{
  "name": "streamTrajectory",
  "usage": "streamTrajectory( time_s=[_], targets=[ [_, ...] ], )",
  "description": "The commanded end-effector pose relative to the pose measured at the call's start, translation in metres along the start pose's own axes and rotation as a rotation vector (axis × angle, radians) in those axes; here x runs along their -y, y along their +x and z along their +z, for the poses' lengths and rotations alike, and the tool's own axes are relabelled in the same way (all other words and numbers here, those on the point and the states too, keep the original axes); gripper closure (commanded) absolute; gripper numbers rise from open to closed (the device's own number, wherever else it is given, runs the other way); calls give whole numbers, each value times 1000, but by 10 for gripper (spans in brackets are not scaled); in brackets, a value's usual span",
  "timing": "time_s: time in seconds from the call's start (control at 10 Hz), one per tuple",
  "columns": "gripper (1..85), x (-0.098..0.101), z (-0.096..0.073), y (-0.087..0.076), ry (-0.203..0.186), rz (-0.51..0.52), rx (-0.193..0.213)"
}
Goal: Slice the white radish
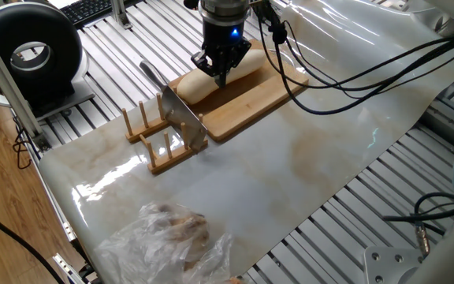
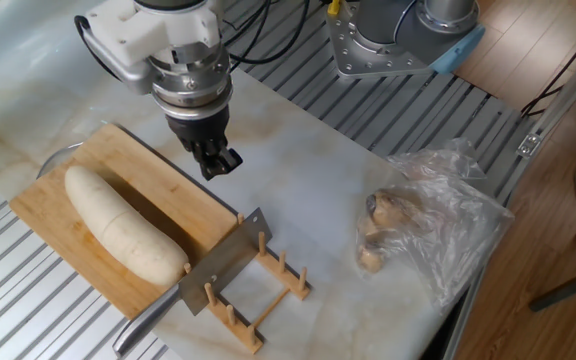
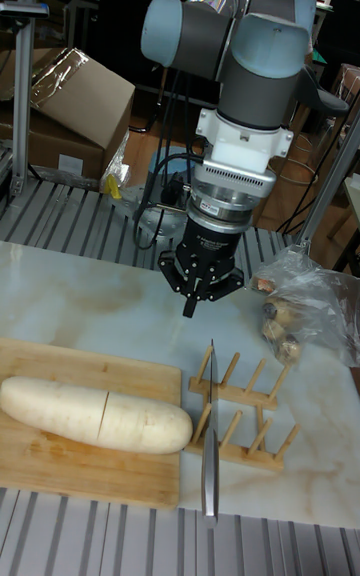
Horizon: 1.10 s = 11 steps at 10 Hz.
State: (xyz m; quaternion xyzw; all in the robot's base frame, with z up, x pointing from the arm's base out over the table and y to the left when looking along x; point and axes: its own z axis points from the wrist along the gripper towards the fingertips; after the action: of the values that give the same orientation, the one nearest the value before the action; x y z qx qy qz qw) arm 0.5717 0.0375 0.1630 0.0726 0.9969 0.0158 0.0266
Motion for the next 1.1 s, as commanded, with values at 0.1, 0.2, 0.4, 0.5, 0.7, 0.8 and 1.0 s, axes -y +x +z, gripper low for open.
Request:
streamTrajectory(
  time_s=[0.1, 0.2, 0.4, 0.5, 0.7, 0.8, 1.0],
  targets=[
    [843, -14, -3, 3, -55, -5, -13],
    [843, -11, -3, 2, -45, -25, -7],
    [843, -2, -3, 13, -10, -16, -50],
    [843, -3, -4, 27, -13, -13, -103],
    [843, 1, -4, 25, 2, -10, -97],
    [843, 2, -4, 22, 3, -19, -84],
    [843, -6, -4, 28, -26, -34, -108]
  ],
)
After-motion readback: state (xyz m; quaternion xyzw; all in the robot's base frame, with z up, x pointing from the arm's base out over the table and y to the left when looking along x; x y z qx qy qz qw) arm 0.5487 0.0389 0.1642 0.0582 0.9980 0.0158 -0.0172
